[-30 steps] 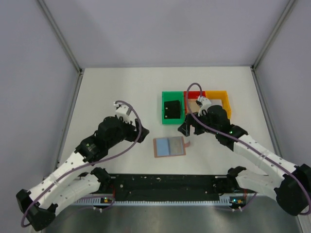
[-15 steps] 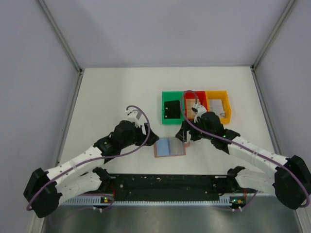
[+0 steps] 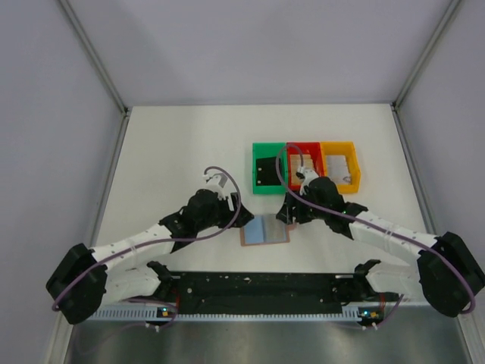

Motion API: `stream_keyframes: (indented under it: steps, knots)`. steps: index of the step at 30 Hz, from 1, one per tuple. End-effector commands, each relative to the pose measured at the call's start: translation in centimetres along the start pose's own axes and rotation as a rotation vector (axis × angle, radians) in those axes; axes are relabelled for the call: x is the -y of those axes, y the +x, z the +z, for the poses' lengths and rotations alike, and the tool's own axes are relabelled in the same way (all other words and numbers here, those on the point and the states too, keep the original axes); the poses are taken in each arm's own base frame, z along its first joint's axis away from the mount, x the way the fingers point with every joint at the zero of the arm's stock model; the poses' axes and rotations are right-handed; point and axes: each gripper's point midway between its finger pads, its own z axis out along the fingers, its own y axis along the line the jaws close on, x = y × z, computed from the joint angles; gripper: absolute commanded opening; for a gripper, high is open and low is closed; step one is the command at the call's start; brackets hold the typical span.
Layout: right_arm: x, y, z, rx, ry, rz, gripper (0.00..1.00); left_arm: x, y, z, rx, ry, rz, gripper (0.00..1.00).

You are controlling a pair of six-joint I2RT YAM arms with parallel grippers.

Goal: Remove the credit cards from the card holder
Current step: Remove the credit card from the card holder.

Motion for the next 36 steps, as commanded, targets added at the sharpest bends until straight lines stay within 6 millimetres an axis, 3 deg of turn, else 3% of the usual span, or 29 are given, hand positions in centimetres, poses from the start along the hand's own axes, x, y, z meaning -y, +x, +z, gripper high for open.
stream_keyframes:
  steps: [1,9,14,26,36]
  knots:
    - [-1.6,-0.7,0.4,0.007,-0.056,0.005,0.59,1.5,-0.4,0.9,0.017,0.056,-0.004,0.73]
    - [-2.1,0.4,1.2,-0.045,-0.094,0.034,0.49,1.8,1.9,2.5,-0.071,0.06,-0.006,0.68]
    - [-2.0,1.2,1.7,-0.082,-0.103,0.049,0.43,0.5,3.5,3.6,-0.118,0.007,-0.045,0.66]
    - [-1.5,2.7,2.6,-0.154,-0.088,0.09,0.39,-2.2,5.8,3.9,-0.18,-0.094,-0.079,0.44]
    - [-1.3,3.4,3.0,-0.189,-0.076,0.103,0.36,-2.5,6.4,4.0,-0.196,-0.101,-0.092,0.43]
